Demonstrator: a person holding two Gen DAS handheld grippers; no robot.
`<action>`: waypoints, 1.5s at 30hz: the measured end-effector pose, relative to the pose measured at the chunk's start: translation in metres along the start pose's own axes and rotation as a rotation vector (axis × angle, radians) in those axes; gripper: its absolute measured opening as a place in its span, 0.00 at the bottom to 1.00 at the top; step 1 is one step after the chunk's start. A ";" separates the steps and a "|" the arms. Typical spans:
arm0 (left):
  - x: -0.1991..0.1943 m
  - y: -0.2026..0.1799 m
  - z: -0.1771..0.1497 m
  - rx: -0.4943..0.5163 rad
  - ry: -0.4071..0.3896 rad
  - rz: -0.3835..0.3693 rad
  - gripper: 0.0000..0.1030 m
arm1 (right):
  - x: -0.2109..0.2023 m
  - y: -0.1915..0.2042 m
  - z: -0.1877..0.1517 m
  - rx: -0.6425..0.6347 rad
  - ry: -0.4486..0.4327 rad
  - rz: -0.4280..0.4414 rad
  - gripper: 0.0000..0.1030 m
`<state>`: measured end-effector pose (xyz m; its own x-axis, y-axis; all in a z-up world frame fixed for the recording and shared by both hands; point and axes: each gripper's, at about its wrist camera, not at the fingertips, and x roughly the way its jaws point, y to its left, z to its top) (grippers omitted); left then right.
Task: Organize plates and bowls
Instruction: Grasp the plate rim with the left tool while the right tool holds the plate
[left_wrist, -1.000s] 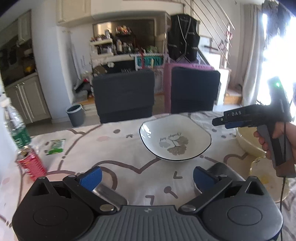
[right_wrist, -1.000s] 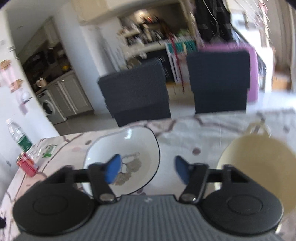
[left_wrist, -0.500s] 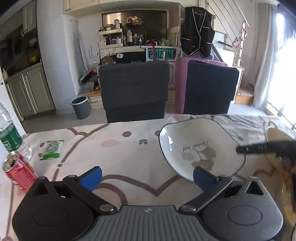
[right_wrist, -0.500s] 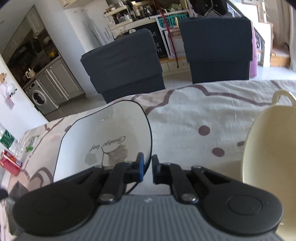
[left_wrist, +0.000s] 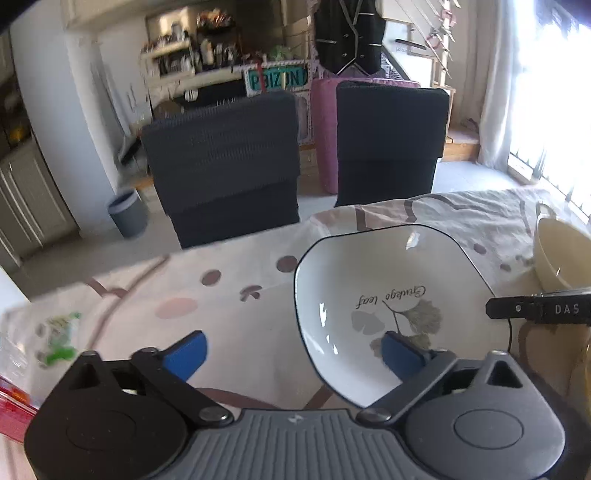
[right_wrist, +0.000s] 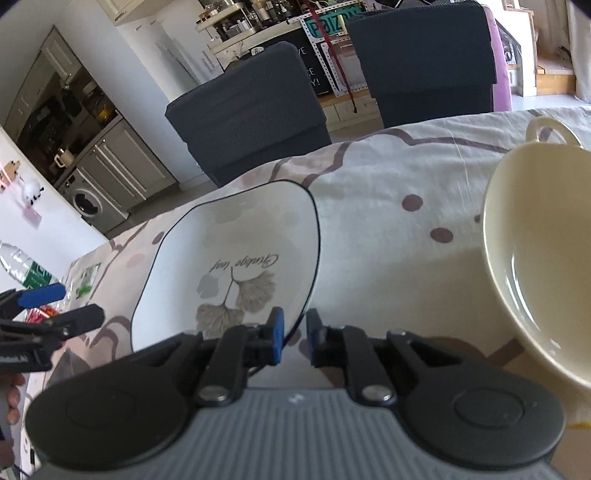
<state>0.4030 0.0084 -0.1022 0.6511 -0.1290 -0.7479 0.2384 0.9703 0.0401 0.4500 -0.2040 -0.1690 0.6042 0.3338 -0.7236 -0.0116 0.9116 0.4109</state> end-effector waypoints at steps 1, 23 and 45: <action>0.006 0.003 0.001 -0.035 0.012 -0.016 0.83 | 0.000 -0.001 0.001 0.002 -0.008 -0.009 0.18; 0.047 0.017 0.002 -0.232 0.077 -0.102 0.09 | 0.041 -0.005 0.024 -0.014 0.001 -0.006 0.09; -0.190 -0.023 -0.048 -0.201 -0.089 -0.202 0.10 | -0.178 0.044 -0.017 -0.125 -0.135 0.053 0.08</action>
<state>0.2388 0.0208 0.0071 0.6681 -0.3324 -0.6657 0.2281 0.9431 -0.2420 0.3283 -0.2194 -0.0315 0.7016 0.3548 -0.6180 -0.1401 0.9190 0.3686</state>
